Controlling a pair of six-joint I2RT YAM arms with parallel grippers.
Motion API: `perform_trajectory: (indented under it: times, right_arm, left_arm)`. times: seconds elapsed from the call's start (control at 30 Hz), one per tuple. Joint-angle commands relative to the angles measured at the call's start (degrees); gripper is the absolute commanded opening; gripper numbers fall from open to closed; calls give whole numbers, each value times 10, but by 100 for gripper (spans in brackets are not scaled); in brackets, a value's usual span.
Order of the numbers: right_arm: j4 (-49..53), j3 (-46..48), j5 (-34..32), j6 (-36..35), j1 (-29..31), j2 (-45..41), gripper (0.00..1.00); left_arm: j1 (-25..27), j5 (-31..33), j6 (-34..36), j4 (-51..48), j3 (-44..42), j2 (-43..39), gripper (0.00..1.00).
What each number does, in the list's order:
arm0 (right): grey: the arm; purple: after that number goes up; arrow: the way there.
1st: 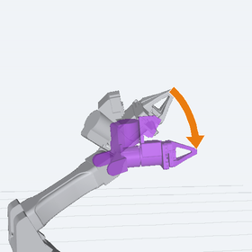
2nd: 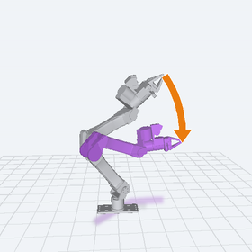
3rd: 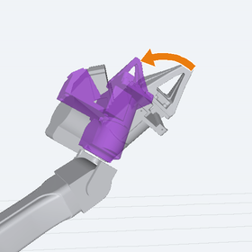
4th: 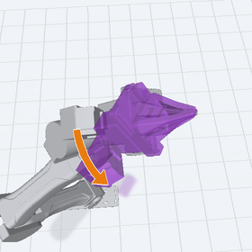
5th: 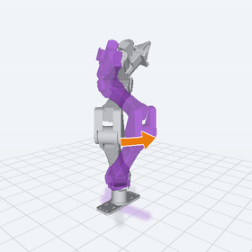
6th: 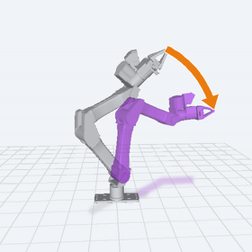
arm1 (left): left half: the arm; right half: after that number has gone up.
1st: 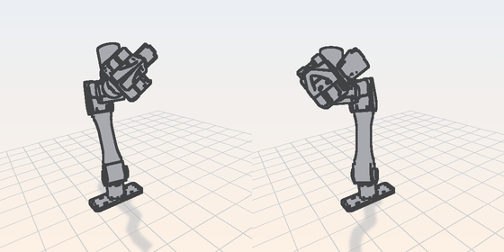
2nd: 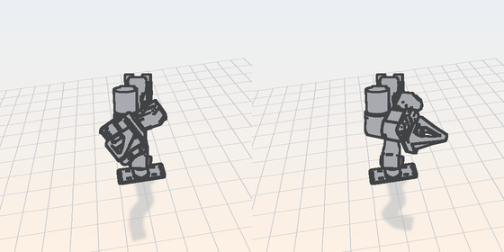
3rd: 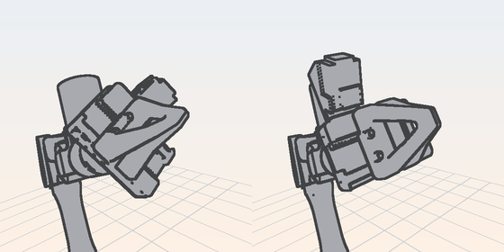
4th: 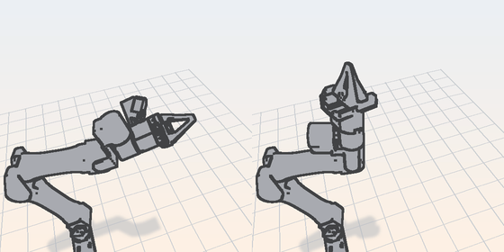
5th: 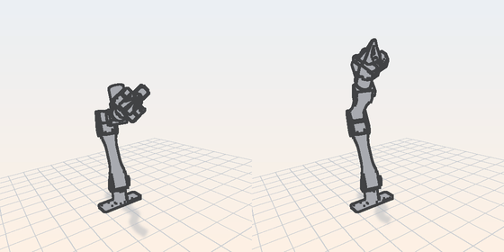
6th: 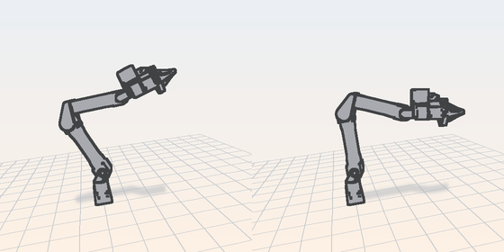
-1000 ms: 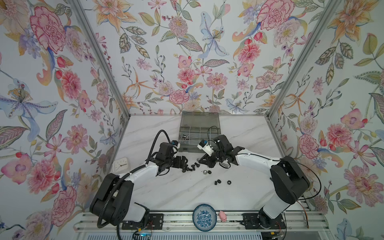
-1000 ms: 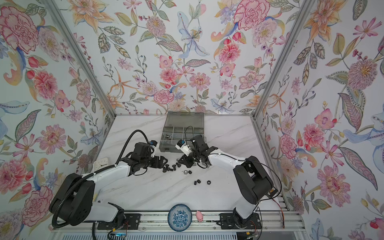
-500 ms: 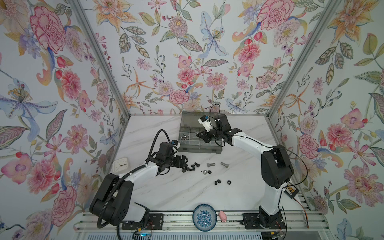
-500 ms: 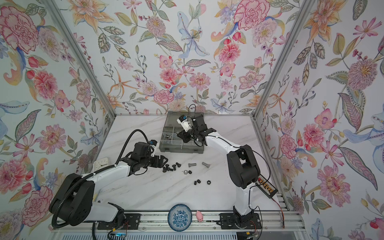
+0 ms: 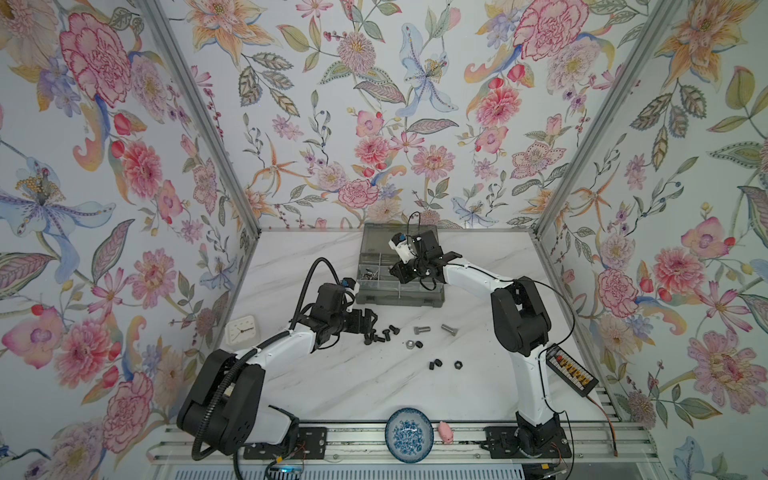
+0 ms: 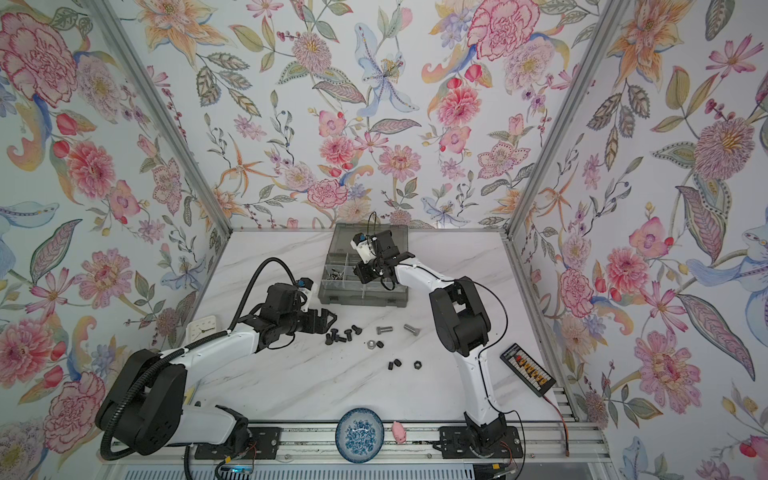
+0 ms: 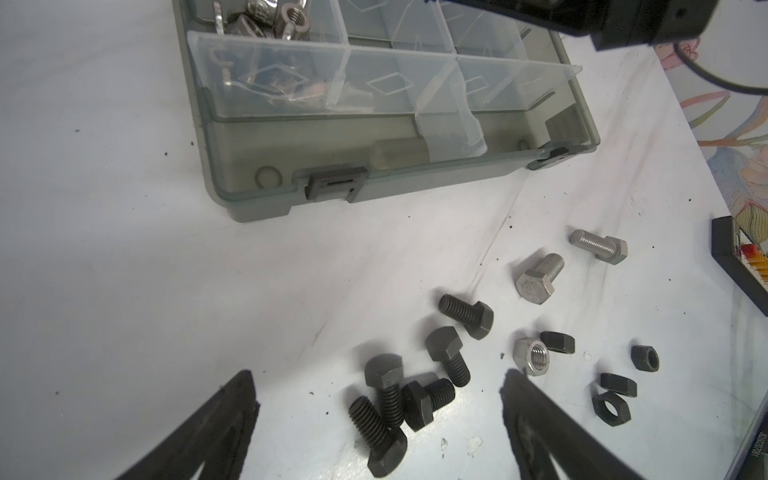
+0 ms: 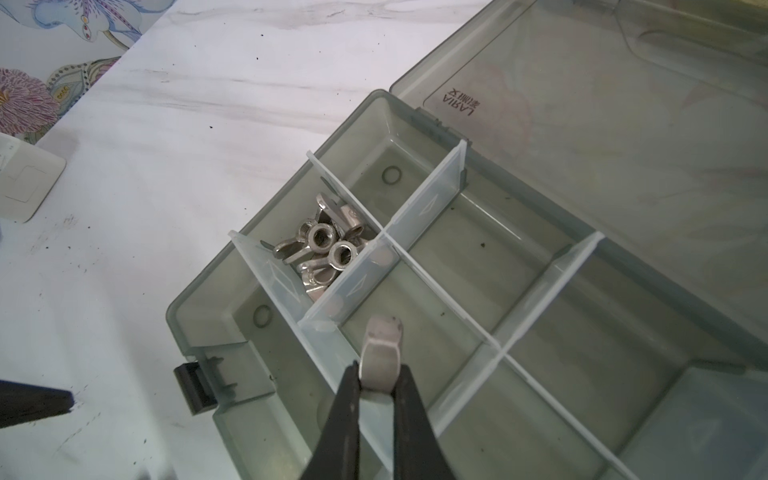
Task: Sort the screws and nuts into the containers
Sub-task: 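Open the right gripper to drop the hex nut into an empty compartment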
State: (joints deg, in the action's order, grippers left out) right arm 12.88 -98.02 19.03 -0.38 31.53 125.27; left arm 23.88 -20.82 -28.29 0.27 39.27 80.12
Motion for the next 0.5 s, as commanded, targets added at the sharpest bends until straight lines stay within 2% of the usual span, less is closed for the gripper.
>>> perform_trajectory:
  times: [0.0, 0.1, 0.2, 0.47]
  right_arm:
    - [18, -20, -14, -1, 7, 13, 3]
    - [19, -18, -17, -1, 8, 15, 6]
    - [21, -17, -21, -1, 9, 16, 13]
    - [25, -14, -28, -6, 10, 4, 35]
  left_arm:
    - [-8, -4, -8, 10, -12, -18, 99]
    - [-8, -3, -7, 11, -13, -20, 99]
    - [-7, -6, -6, 10, -12, -20, 99]
    - [-8, -9, -3, 10, -7, -15, 99]
